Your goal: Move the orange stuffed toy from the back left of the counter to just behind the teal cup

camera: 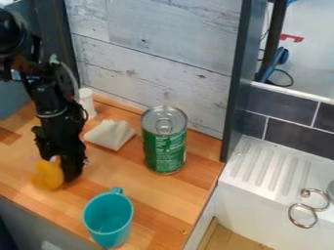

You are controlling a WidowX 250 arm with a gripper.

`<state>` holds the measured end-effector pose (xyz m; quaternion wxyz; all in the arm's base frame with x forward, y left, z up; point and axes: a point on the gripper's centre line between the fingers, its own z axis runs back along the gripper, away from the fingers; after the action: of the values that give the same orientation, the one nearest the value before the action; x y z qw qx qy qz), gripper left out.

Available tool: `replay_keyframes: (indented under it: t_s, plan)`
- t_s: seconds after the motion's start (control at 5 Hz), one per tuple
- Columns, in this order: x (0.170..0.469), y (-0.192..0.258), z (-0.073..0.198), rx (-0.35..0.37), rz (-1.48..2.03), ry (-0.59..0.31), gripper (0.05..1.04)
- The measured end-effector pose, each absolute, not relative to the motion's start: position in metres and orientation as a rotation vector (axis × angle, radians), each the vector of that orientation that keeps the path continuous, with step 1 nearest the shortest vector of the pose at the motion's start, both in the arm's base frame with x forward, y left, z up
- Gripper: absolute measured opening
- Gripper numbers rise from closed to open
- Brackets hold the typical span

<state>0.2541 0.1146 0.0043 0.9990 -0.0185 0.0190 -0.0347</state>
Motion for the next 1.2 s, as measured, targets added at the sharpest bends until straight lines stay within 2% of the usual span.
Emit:
replay_keyframes:
  t_s: [0.2, 0.4, 0.6, 1.0, 1.2]
  plan:
    - [0.254, 0.114, 0.006, -0.047, -0.07, 0.047, 0.669]
    - [0.257, 0.106, 0.027, -0.068, -0.086, -0.024, 0.957]
    - [0.262, 0.106, 0.056, -0.059, -0.06, -0.119, 1.009]
    - [0.26, 0.113, 0.065, -0.074, -0.023, -0.118, 1.001]
    - [0.24, 0.114, 0.082, 0.001, -0.029, -0.112, 1.001]
